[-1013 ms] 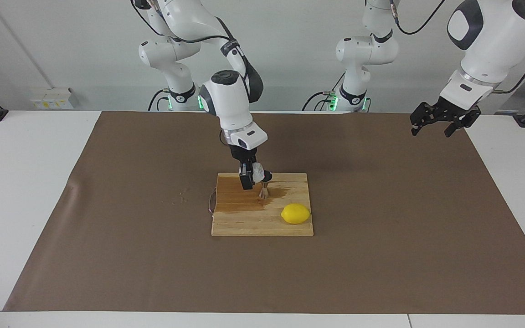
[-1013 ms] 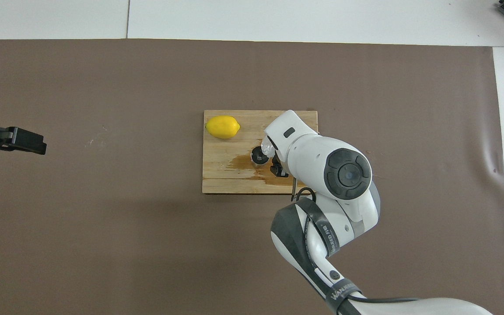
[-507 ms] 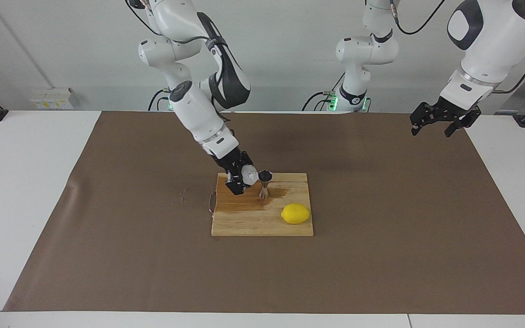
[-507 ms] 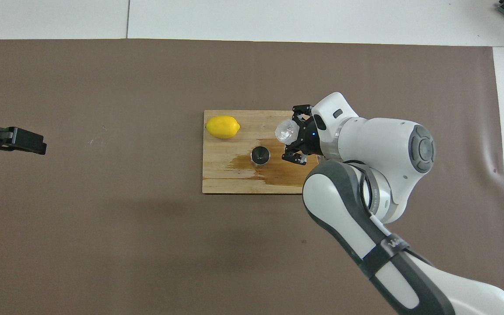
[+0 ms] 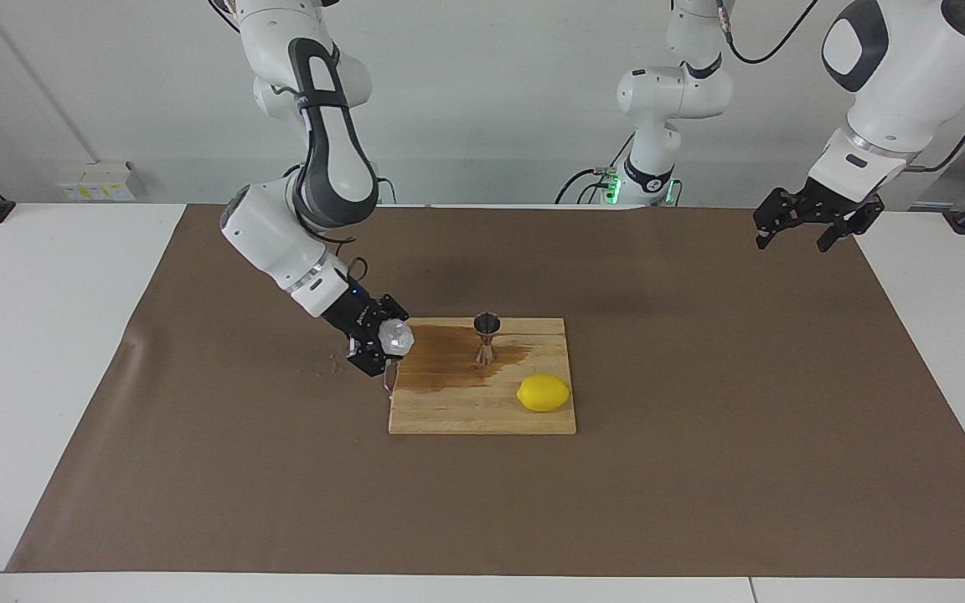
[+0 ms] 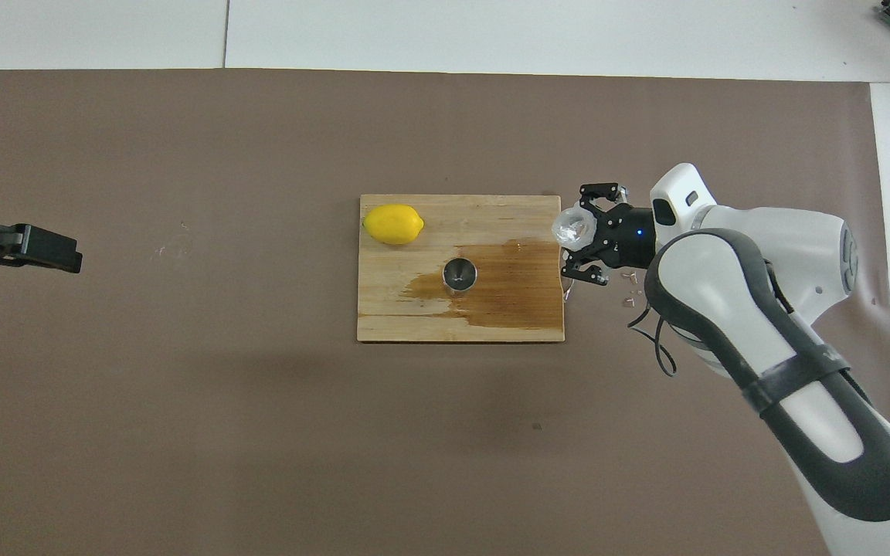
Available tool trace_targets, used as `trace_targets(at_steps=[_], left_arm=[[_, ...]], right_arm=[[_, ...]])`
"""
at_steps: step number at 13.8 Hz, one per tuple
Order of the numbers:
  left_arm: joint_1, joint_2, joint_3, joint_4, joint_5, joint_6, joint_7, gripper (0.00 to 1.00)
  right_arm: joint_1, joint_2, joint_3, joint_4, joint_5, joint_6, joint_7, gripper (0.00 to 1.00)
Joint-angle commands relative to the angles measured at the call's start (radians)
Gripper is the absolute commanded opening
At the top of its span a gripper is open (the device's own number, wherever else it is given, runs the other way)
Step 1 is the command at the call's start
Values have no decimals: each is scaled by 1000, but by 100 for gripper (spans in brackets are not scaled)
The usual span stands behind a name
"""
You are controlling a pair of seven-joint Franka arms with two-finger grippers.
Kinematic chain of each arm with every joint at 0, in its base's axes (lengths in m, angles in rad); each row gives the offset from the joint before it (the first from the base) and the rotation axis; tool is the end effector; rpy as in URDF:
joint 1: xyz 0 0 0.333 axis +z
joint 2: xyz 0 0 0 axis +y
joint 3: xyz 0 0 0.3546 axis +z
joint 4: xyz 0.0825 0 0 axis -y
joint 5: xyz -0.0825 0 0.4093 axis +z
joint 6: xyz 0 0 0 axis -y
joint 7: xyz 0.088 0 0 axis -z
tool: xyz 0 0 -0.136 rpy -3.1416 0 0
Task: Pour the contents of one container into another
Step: 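Turn the white cup upright and carry it back beyond the board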
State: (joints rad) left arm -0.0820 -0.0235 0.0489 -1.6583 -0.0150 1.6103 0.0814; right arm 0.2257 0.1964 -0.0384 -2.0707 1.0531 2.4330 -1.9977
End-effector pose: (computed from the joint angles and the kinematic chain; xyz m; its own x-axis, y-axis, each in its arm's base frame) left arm 0.5722 -0.0206 0.6075 0.9932 -0.1137 -0.0231 -0.1133 -0.9934 0.0181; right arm 0.6186 0.1371 0.3542 0.0610 0.7533 0.6549 0.9624 -0.2184 0.1616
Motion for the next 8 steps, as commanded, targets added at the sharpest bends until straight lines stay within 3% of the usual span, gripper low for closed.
trace_targets(at_steps=[1, 3, 6, 8], left_arm=[[8, -29, -3, -31, 0, 2, 0, 100], [8, -29, -3, -31, 0, 2, -2, 100], [8, -29, -3, -31, 0, 2, -2, 100], [8, -29, -3, -31, 0, 2, -2, 100]], right_arm=[[-84, -6, 11, -32, 48, -80, -150, 0], [-144, 3, 11, -49, 53, -139, -225, 0], [-233, 119, 11, -48, 149, -219, -461, 0], [-256, 141, 11, -49, 177, -239, -530, 0]])
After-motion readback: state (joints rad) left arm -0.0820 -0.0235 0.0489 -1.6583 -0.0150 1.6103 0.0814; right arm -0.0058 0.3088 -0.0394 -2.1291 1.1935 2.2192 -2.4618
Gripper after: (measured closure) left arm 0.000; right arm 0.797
